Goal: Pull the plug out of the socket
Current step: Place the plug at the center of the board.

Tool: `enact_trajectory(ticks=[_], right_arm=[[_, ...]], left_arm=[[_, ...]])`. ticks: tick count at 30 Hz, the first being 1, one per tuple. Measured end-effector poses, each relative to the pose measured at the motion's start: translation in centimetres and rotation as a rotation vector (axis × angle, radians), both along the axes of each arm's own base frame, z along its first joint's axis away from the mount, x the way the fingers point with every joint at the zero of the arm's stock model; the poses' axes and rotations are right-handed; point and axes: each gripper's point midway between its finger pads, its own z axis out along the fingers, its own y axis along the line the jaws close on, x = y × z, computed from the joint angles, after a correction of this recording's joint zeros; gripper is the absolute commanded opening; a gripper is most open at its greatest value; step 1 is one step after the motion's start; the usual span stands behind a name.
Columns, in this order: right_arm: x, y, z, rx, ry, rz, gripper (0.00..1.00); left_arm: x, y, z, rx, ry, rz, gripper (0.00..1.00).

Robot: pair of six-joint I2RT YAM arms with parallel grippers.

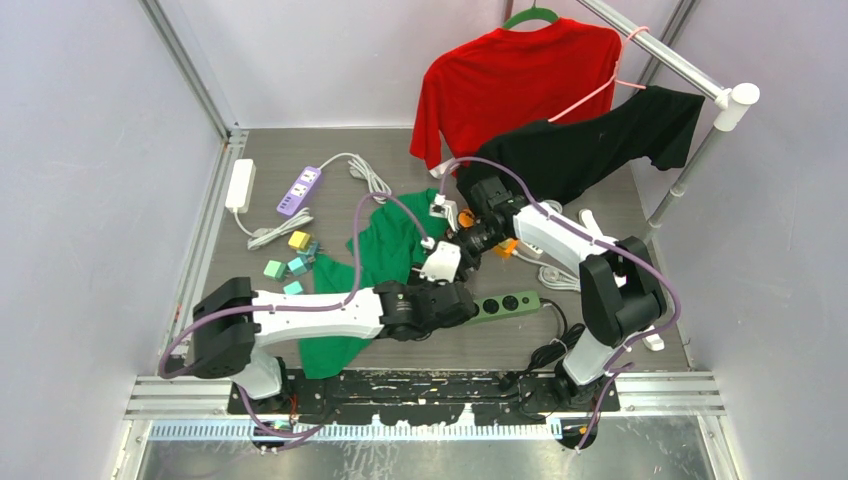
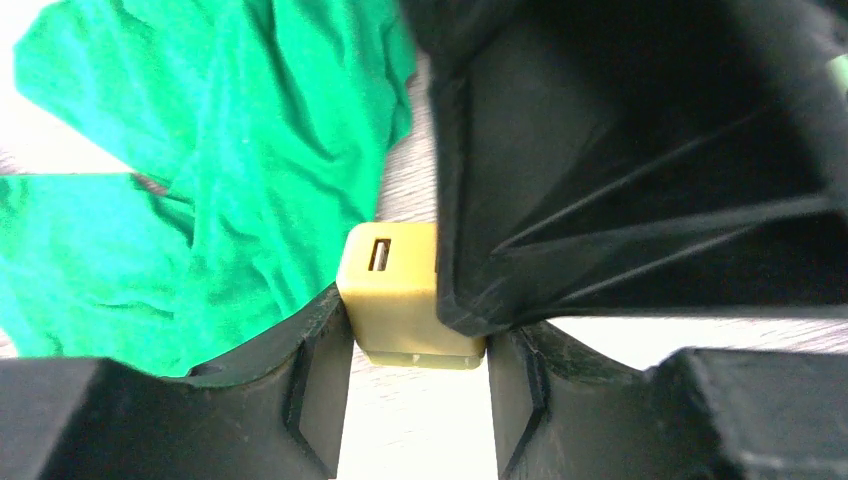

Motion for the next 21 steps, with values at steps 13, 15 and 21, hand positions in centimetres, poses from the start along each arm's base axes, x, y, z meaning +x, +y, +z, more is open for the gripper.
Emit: enact_trajectory(ticks=[13, 15, 21], right_arm=[[-0.3, -0.5, -0.1, -0.012, -0.009, 0.02, 1.0], [-0.4, -0.5, -0.1, -0.014, -0.005, 0.021, 1.0], [-0.5, -0.6, -0.1, -0.018, -0.001, 0.022, 1.0]], left_arm=[[1.2, 6.3, 0.2, 0.067, -0.1, 0.133, 0.0], [1.7, 7.8, 0.4, 0.084, -0.111, 0.186, 0.0], [3.1, 13.2, 0.0, 0.116, -0.1, 0.372, 0.0]])
